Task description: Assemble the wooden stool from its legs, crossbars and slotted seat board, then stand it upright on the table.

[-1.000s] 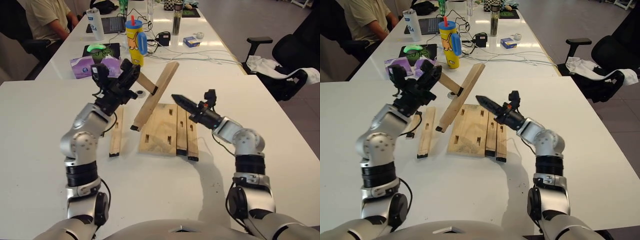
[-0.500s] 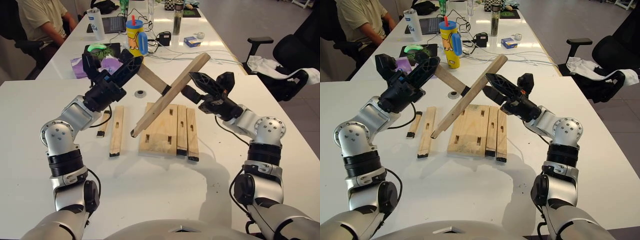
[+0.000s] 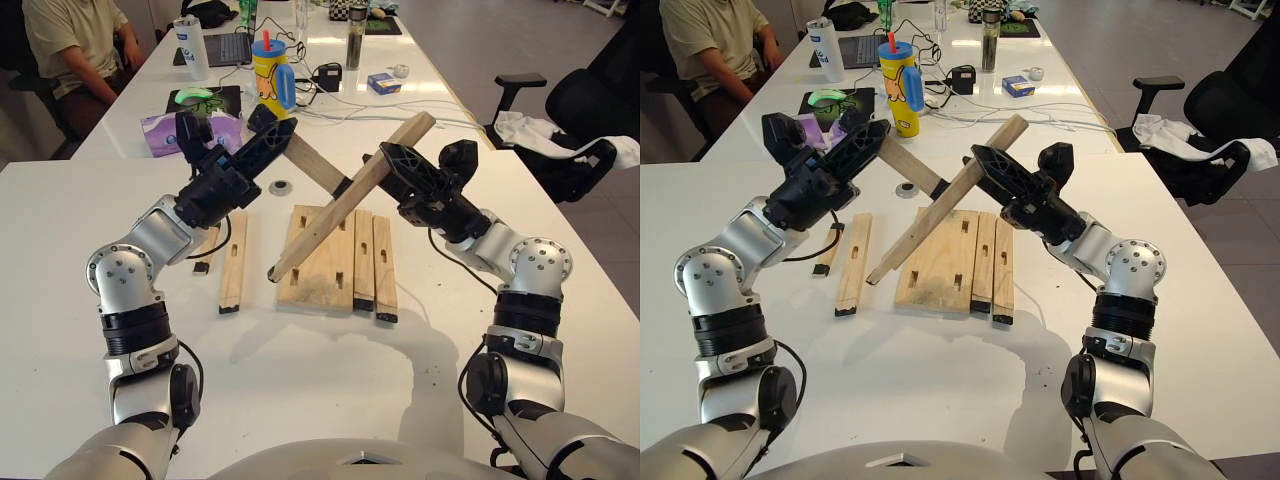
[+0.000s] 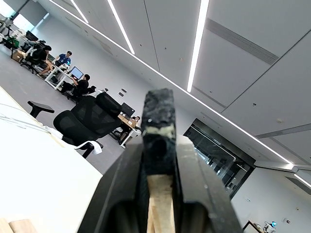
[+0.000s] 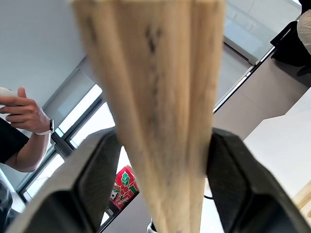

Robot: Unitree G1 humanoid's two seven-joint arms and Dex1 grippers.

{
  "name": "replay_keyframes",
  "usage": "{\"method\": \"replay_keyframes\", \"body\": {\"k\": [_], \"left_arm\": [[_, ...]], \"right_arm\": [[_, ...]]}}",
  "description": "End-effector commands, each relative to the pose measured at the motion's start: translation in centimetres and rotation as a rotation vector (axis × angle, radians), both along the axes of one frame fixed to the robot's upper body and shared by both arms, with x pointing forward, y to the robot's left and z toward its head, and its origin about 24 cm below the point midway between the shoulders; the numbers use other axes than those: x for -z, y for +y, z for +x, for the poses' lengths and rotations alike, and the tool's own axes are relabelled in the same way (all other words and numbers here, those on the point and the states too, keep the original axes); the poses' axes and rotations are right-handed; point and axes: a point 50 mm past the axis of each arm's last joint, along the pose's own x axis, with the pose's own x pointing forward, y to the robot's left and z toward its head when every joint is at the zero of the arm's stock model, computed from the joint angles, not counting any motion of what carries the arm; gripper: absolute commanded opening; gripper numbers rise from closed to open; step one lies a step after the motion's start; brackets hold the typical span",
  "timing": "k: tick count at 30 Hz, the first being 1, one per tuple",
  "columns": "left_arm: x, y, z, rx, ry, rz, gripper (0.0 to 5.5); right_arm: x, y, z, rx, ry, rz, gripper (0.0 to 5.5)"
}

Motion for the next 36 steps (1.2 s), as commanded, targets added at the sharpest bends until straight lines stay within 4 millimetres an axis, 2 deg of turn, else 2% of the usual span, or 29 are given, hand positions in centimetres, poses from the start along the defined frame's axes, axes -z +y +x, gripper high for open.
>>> {"method": "replay_keyframes", "body": {"k": [1, 5, 6, 11, 17, 19, 21, 24, 26, 30, 36], "left_arm": [[-0.2, -0.1, -0.2, -0.004, -0.012, 0.029, 0.39], [-0.2, 0.0, 0.1, -0.051, -0.029, 0.065, 0.39], [-0.3, 0.2, 0.2, -0.05, -0.025, 0.049, 0.78], [-2.0, 1.9, -0.6, -0.056, -0.078, -0.137, 1.54], [-1.4, 5.0, -1.3, -0.202, -0.066, -0.131, 2.44], [-0.2, 5.8, -1.6, -0.243, -0.042, -0.022, 2.76], [2.0, 5.8, -2.0, -0.262, -0.006, 0.172, 3.06], [6.7, 4.2, -3.3, -0.182, 0.018, 0.526, 3.09], [9.1, 2.2, -3.9, -0.098, -0.04, 0.712, 3.09], [11.8, -0.7, -4.1, 0.027, -0.197, 0.931, 3.09], [14.7, -2.3, -3.1, 0.122, -0.399, 1.183, 3.09]], "right_arm": [[-0.1, 0.2, -0.1, -0.016, -0.01, 0.001, 2.19], [0.1, 0.0, 0.0, 0.0, 0.001, 0.0, 2.19], [0.1, -0.1, 0.1, 0.01, 0.002, 0.003, 2.19], [0.3, -0.5, 0.5, 0.073, -0.009, -0.04, 2.08], [0.1, -1.7, 0.3, 0.06, -0.009, -0.003, 2.08], [0.2, -2.5, 0.5, 0.117, -0.025, -0.051, 2.08], [0.3, -3.3, 0.9, 0.176, -0.055, -0.114, 2.08], [0.5, -4.0, 1.6, 0.251, -0.154, -0.262, 2.07], [0.2, -4.1, 2.1, 0.268, -0.219, -0.304, 2.07], [0.3, -4.0, 2.9, 0.242, -0.307, -0.362, 2.07], [0.8, -4.3, 3.9, 0.197, -0.373, -0.389, 2.07]]}}
